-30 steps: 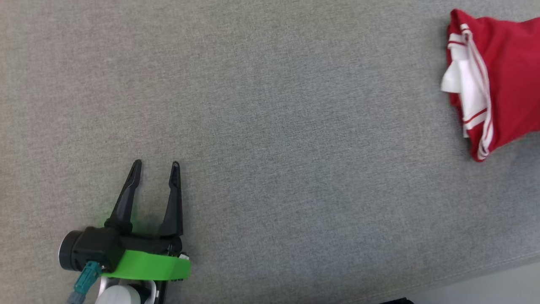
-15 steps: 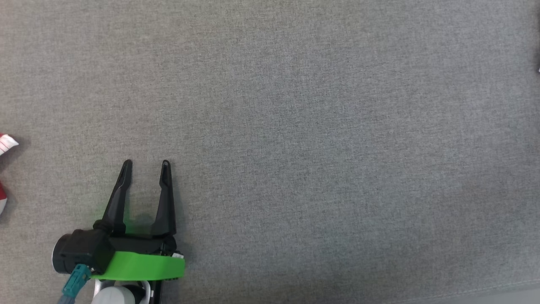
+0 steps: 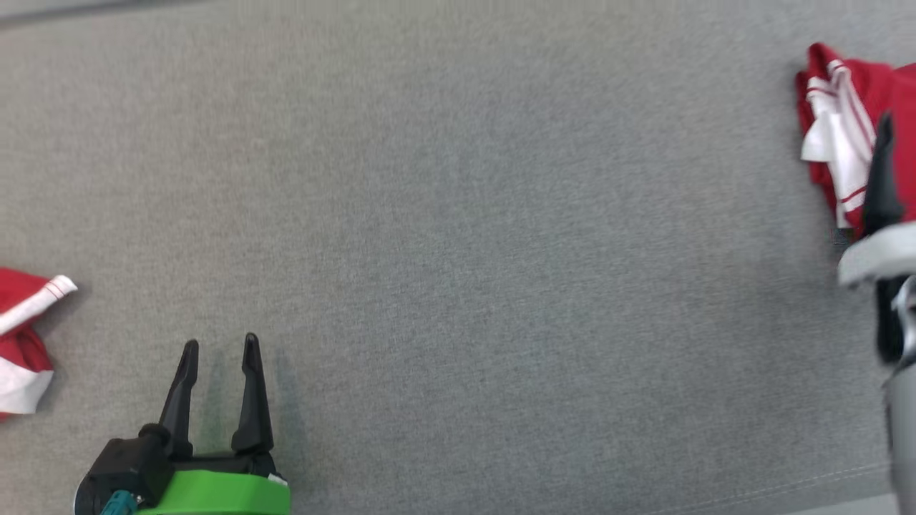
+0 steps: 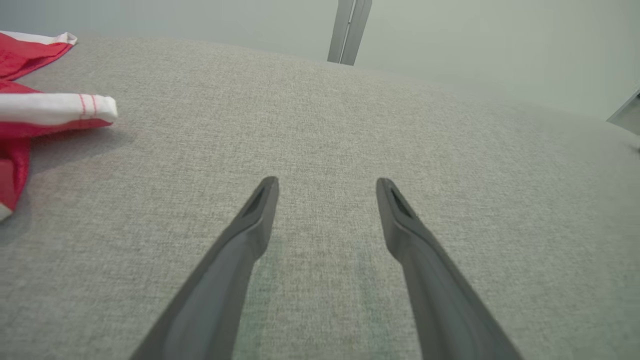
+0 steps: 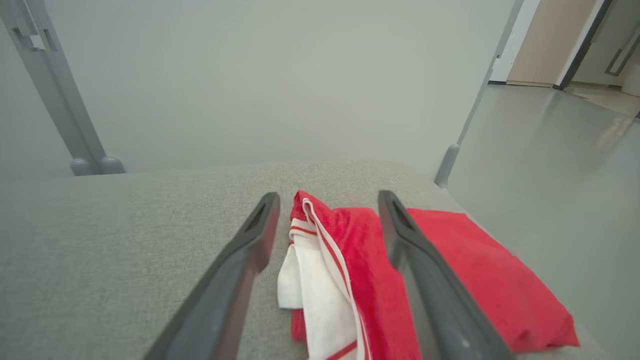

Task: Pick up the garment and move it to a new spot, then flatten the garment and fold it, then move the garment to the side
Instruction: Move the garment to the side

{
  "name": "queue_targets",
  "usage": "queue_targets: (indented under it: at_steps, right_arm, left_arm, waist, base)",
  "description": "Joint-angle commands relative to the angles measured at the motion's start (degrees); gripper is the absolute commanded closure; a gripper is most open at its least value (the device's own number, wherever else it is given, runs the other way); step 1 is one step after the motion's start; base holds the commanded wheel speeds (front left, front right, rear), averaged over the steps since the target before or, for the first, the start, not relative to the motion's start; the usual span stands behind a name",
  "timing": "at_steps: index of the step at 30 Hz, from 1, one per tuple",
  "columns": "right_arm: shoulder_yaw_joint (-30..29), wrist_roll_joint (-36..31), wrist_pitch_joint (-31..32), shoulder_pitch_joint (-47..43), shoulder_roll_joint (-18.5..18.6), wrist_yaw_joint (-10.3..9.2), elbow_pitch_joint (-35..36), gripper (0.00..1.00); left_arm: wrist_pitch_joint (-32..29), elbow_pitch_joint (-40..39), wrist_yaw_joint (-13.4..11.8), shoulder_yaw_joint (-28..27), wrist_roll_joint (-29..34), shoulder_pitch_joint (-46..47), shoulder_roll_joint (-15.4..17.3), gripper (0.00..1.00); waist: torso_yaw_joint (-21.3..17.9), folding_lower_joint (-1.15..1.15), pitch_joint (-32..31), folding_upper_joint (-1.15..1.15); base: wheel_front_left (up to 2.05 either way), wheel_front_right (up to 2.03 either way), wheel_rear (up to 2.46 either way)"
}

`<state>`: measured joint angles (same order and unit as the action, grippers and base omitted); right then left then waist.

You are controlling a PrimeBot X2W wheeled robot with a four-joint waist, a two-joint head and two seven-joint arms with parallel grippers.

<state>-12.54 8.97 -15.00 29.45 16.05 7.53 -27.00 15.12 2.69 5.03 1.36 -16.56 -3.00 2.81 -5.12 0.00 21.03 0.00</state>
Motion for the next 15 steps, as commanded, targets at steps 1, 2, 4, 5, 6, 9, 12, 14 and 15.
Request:
queue_targets:
  at_steps: [1, 2, 4, 5, 6, 9, 12, 14, 15]
  right_arm:
    - [-0.1, -1.2, -0.2, -3.9, -1.9, -0.07, 3.6, 0.00]
    - [0.0, -1.6, -0.2, -6.6, -3.4, -0.07, 5.7, 0.00]
    - [-0.2, -2.5, -0.2, -12.0, -6.4, -0.07, 10.0, 0.00]
    - [-0.6, -3.3, -0.2, -14.8, -7.7, -0.07, 11.9, 0.00]
    - [-0.6, -4.6, -0.2, -17.1, -8.2, -0.07, 13.5, 0.00]
    - [-0.4, -7.0, -0.2, -24.4, -11.0, -0.07, 17.3, 0.00]
    - [0.2, -8.5, -0.2, -30.2, -12.1, -0.06, 18.7, 0.00]
    - [0.8, -8.0, -0.2, -32.9, -12.7, -0.06, 19.1, 0.00]
    - [1.0, -8.1, -0.2, -33.7, -12.9, -0.06, 19.5, 0.00]
  left_arm:
    - [0.0, 0.4, -0.2, -0.5, -0.1, -1.1, 0.2, 0.00]
    - [0.0, 0.6, -0.3, -0.6, -0.3, -1.5, 0.2, 0.00]
    - [0.0, 1.1, -0.4, -0.8, -0.7, -2.4, 0.2, 0.00]
    - [0.0, 1.3, -0.5, -0.8, -1.1, -2.8, 0.2, 0.00]
    - [0.0, 1.8, -0.5, -0.5, -1.2, -3.1, 0.2, 0.00]
    - [0.0, 3.0, -0.4, 0.1, -1.5, -4.0, 0.2, 0.00]
    - [0.0, 4.0, -0.4, 0.5, -1.7, -5.4, 0.2, 0.00]
    - [0.0, 3.9, -0.7, 0.2, -2.0, -6.1, 0.2, 0.00]
    - [0.0, 3.8, -0.8, 0.1, -2.1, -6.2, 0.2, 0.00]
  waist:
    - [-2.5, 0.00, -8.9, 0.00]
    - [-2.3, 0.00, -9.8, 0.00]
    - [-1.6, 0.00, -11.9, 0.00]
    - [-1.1, 0.00, -13.0, 0.00]
    - [-0.5, 0.00, -13.9, 0.00]
    - [1.2, 0.00, -16.7, 0.00]
    - [2.5, 0.00, -19.3, 0.00]
    - [2.8, 0.00, -20.1, 0.00]
    - [2.8, 0.00, -20.3, 0.00]
  base:
    - [0.00, 0.00, 0.00]
    - [0.00, 0.00, 0.00]
    - [0.00, 0.00, 0.00]
    - [0.00, 0.00, 0.00]
    - [0.00, 0.00, 0.00]
    - [0.00, 0.00, 0.00]
    - [0.00, 0.00, 0.00]
    - [0.00, 0.00, 0.00]
    - [0.00, 0.00, 0.00]
